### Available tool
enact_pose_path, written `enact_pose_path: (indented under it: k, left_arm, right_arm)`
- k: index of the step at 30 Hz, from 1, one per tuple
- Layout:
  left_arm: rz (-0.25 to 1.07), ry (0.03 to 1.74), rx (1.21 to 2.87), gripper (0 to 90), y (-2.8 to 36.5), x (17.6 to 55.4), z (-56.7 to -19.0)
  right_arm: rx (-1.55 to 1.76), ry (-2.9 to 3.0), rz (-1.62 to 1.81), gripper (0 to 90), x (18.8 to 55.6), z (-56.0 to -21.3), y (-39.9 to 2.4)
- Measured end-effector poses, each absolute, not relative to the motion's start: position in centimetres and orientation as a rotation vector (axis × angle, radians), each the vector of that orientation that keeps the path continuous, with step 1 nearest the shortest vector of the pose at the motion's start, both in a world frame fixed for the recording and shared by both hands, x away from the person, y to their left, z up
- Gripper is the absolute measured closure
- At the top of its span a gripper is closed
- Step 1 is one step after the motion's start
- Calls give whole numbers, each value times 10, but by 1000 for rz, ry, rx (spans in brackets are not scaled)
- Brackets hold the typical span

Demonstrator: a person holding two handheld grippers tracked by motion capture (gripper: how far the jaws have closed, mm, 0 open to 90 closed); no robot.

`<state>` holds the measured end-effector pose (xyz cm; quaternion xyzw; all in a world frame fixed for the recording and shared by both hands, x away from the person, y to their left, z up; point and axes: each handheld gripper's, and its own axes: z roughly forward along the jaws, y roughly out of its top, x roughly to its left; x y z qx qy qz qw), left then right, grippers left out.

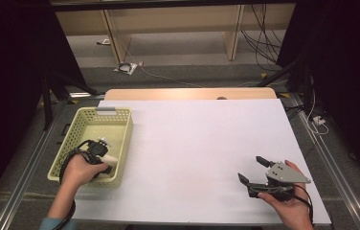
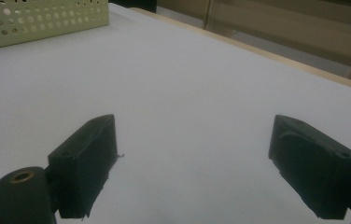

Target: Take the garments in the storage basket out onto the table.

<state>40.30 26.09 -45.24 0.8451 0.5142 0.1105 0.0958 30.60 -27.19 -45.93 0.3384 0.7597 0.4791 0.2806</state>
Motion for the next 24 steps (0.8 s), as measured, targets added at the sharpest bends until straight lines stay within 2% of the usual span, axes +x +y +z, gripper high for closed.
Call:
enact_pose_path:
  k: [24]
  left_arm:
    - [439, 1545, 2377, 612, 270, 395, -442]
  right_arm:
    - [899, 2037, 1291, 160, 306, -459, -271]
